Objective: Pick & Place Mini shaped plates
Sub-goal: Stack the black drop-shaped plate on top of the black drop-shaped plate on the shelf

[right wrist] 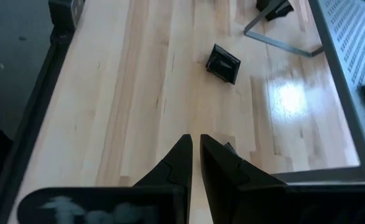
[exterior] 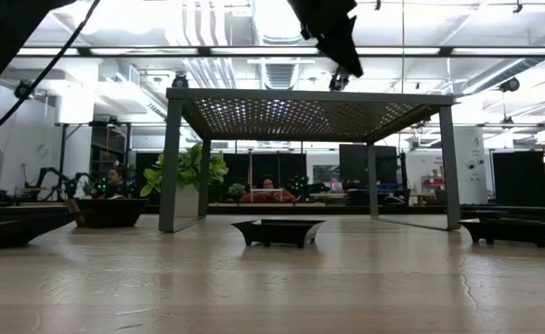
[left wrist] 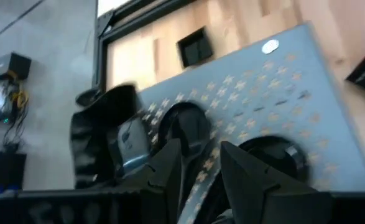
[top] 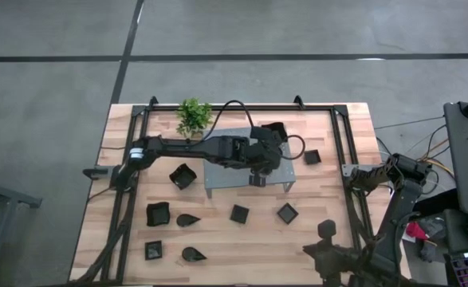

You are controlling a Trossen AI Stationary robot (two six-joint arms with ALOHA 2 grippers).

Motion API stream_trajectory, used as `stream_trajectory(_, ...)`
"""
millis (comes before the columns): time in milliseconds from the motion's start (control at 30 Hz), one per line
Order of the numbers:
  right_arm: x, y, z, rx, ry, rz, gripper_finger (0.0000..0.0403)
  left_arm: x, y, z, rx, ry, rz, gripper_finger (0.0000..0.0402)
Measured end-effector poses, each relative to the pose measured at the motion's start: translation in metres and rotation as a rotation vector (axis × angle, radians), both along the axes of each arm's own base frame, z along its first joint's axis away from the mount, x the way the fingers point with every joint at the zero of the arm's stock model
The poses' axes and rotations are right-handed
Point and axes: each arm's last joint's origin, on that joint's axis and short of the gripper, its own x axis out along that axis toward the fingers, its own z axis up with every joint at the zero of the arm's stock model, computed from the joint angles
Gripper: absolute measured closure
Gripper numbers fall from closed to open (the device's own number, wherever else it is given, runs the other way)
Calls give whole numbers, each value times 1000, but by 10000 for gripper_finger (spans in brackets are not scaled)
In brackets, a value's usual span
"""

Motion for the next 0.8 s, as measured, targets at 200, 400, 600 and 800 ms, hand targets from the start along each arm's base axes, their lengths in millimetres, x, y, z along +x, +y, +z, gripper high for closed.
stream_trajectory(200,-2,0,-1,-56,15,55,374,2,-1,2,-3,-17,-49,293)
stream_trajectory(400,-9,-1,-1,-116,37,94,374,6,-1,5,30,-48,-100,293)
stream_trajectory(600,-18,-11,10,-134,21,74,374,8,1,5,13,-64,-129,293)
stream_trajectory(800,-23,-23,28,-81,-13,55,374,12,14,6,19,-105,-98,293)
